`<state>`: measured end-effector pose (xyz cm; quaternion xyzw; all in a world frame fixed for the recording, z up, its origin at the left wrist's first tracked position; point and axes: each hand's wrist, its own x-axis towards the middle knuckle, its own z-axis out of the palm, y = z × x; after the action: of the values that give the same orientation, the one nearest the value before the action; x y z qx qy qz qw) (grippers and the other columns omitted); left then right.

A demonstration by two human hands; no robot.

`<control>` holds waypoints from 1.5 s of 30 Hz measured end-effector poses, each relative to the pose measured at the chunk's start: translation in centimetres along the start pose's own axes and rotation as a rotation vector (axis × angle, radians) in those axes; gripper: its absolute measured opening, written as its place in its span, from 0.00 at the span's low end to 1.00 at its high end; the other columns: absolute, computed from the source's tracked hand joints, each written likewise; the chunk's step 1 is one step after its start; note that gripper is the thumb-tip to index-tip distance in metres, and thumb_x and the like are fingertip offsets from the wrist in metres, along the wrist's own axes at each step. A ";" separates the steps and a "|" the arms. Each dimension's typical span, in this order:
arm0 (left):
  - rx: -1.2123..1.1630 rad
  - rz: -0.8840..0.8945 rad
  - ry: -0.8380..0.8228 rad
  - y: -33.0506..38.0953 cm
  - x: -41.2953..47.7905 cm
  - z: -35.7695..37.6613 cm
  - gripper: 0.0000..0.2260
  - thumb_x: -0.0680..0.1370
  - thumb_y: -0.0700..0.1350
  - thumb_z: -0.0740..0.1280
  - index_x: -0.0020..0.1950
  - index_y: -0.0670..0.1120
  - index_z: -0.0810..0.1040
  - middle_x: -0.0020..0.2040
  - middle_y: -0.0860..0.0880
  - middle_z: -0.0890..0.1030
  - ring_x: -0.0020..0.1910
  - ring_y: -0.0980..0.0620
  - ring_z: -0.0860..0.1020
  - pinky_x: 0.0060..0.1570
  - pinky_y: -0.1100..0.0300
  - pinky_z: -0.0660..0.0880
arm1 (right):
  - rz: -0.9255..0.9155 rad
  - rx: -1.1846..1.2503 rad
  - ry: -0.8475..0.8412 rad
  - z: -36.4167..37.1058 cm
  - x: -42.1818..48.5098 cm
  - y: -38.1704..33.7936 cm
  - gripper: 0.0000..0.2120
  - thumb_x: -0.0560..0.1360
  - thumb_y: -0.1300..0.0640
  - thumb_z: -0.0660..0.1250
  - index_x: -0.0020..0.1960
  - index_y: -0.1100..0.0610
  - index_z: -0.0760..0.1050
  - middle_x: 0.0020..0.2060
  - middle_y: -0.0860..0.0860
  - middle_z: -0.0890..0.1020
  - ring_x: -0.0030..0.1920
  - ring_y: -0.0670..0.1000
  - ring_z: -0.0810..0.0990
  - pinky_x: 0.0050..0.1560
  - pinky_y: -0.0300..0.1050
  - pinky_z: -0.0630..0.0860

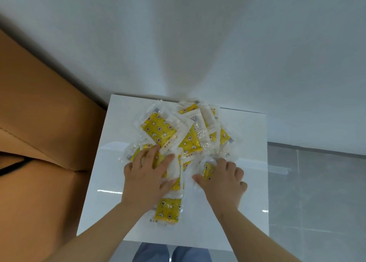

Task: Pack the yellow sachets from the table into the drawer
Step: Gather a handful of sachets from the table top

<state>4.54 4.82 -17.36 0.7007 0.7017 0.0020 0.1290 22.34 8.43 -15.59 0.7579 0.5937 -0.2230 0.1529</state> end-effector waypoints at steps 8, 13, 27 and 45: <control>-0.216 -0.324 -0.120 0.5 -0.5 -0.7 0.24 0.73 0.64 0.61 0.68 0.62 0.65 0.72 0.51 0.63 0.68 0.41 0.63 0.59 0.41 0.68 | 0.153 0.690 -0.152 0.0 0.3 2.0 0.16 0.75 0.45 0.64 0.38 0.57 0.67 0.35 0.52 0.75 0.40 0.55 0.74 0.38 0.48 0.71; -0.338 -0.618 -0.327 1.6 -0.5 -1.6 0.44 0.66 0.66 0.70 0.74 0.61 0.48 0.76 0.54 0.44 0.73 0.44 0.49 0.65 0.41 0.62 | 0.423 1.346 0.047 -0.8 -0.5 2.3 0.10 0.77 0.50 0.64 0.47 0.56 0.76 0.40 0.52 0.81 0.41 0.52 0.80 0.41 0.45 0.77; -0.888 -1.135 -0.323 3.7 -1.0 -1.6 0.23 0.73 0.42 0.69 0.65 0.42 0.66 0.63 0.38 0.65 0.37 0.52 0.66 0.41 0.56 0.66 | 0.137 1.304 -0.431 1.1 -2.0 0.0 0.10 0.72 0.57 0.71 0.52 0.57 0.79 0.44 0.52 0.84 0.45 0.49 0.83 0.42 0.38 0.79; -1.392 -1.107 -0.249 6.6 -2.1 -2.3 0.17 0.75 0.42 0.69 0.62 0.46 0.70 0.56 0.43 0.78 0.54 0.42 0.78 0.51 0.47 0.78 | 0.222 1.348 -0.396 1.8 -4.7 0.8 0.11 0.76 0.58 0.64 0.59 0.51 0.74 0.52 0.51 0.81 0.53 0.52 0.79 0.53 0.47 0.76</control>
<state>10.56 3.30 -13.59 0.0204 0.7598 0.2885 0.5823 21.97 3.46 -14.72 0.6885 0.2069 -0.6585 -0.2225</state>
